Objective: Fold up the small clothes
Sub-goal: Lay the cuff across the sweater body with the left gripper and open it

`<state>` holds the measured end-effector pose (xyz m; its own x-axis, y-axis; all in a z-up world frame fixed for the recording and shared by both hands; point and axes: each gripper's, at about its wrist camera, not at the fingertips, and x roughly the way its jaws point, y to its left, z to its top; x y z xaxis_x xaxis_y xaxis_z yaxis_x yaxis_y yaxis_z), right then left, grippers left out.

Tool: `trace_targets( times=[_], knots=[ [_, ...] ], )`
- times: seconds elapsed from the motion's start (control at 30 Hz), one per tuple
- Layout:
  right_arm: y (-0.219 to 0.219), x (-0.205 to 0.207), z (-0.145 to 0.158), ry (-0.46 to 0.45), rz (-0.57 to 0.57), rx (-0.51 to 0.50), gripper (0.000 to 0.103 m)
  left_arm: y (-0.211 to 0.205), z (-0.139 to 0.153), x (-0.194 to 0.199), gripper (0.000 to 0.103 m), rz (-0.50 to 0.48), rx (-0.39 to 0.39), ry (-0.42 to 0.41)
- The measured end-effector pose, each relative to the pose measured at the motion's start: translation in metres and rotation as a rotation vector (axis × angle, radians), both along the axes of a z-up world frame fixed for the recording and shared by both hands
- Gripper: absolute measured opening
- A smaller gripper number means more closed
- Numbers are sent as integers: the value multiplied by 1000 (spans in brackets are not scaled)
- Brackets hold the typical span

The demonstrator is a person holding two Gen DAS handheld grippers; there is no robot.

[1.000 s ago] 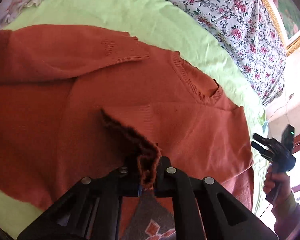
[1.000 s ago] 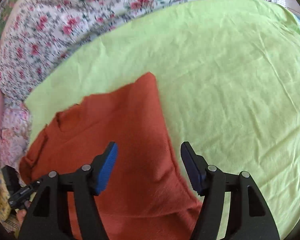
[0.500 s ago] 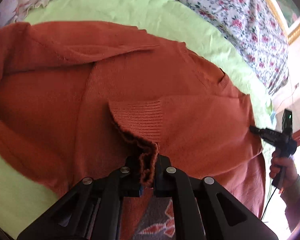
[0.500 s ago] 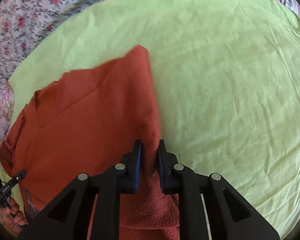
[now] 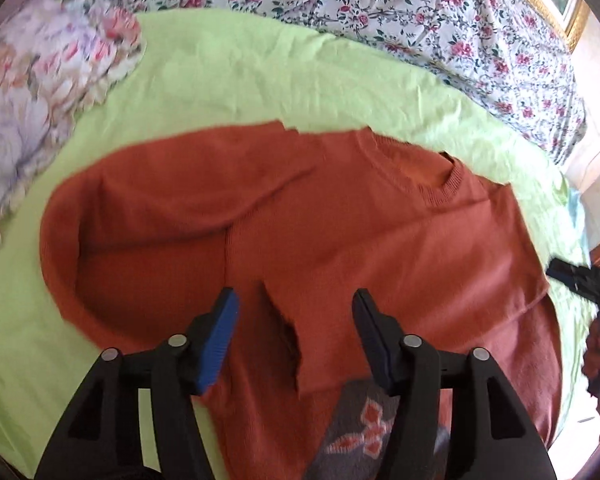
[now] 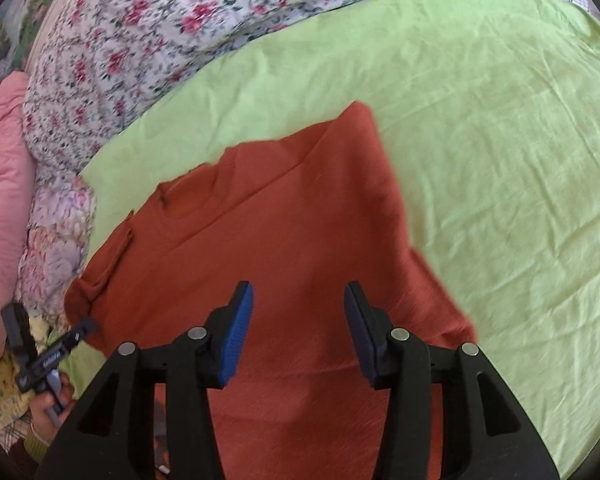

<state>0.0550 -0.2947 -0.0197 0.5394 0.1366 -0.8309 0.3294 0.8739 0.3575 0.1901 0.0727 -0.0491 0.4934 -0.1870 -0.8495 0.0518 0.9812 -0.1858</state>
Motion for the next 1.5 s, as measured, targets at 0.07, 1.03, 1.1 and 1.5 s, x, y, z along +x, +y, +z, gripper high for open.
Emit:
trace_targets(
  times=[0.07, 1.03, 1.1, 1.5],
  knots=[
    [9, -1, -5, 8, 12, 27, 49, -6, 1, 13, 69, 3, 36, -3],
    [11, -12, -11, -22, 63, 143, 49, -31, 33, 67, 3, 23, -130, -107],
    [9, -14, -9, -35, 46, 147, 49, -57, 40, 54, 3, -31, -174, -123],
    [-28, -44, -3, -56, -118, 144, 49, -218, -21, 20, 4, -285, -242, -25]
  ],
)
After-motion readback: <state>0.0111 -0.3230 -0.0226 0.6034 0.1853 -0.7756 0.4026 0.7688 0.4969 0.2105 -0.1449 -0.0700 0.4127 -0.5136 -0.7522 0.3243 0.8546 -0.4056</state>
